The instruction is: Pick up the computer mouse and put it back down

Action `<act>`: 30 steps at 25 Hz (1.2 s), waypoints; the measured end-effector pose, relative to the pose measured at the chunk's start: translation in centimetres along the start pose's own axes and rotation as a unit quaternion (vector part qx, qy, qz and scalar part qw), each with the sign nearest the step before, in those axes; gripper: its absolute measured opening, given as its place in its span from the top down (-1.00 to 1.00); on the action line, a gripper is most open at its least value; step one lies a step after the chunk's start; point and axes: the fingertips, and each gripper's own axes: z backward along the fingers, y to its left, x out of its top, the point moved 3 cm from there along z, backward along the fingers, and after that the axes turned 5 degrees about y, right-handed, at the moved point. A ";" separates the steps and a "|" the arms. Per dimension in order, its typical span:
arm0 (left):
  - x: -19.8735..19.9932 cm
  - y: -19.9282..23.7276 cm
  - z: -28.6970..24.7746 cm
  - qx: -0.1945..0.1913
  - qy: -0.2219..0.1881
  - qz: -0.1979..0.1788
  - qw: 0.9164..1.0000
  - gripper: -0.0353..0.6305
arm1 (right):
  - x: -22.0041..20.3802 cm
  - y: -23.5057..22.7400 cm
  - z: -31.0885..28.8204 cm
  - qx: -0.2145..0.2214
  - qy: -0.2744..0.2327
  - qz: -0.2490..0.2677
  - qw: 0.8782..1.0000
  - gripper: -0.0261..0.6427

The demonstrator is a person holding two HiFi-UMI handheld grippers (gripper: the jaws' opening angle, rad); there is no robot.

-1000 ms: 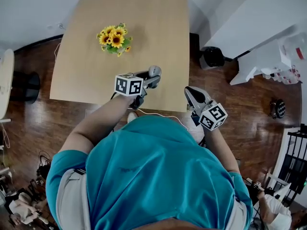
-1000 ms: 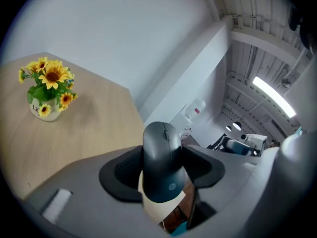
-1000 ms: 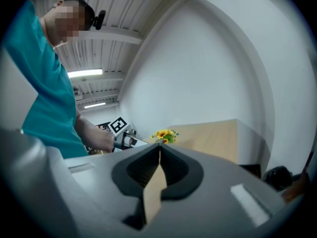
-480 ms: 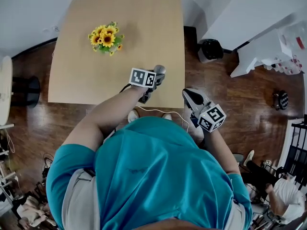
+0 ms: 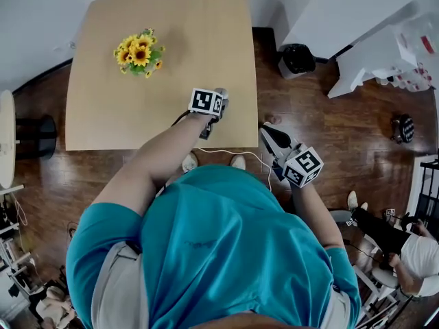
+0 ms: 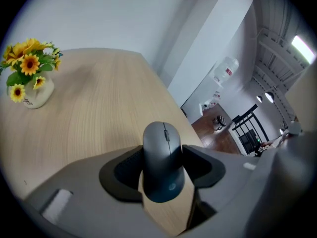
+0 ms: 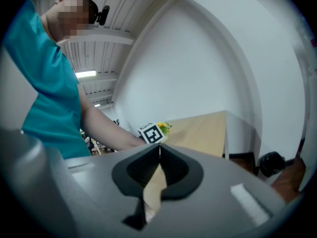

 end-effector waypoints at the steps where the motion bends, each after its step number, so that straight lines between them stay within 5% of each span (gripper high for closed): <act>1: -0.1 0.1 -0.3 0.005 0.005 0.001 1.000 0.12 | -0.2 0.0 0.2 -0.002 0.000 -0.002 1.000 0.90; 14: -0.3 1.4 -2.3 0.044 0.028 0.014 0.999 0.10 | -1.1 -0.6 1.8 -0.014 0.007 -0.009 1.000 0.90; 21: -0.1 1.2 -2.1 0.013 0.018 0.030 0.999 -0.12 | -1.1 -0.8 1.7 -0.016 0.012 -0.010 1.000 0.90; 26: 0.7 0.9 0.6 -0.015 -0.026 0.029 0.999 -0.13 | -0.2 -0.4 0.5 -0.008 0.009 -0.002 1.000 0.90; 30: 1.3 0.0 5.1 -0.083 -0.108 0.029 0.990 0.17 | 0.6 -0.3 -0.9 0.003 0.004 0.008 1.000 0.90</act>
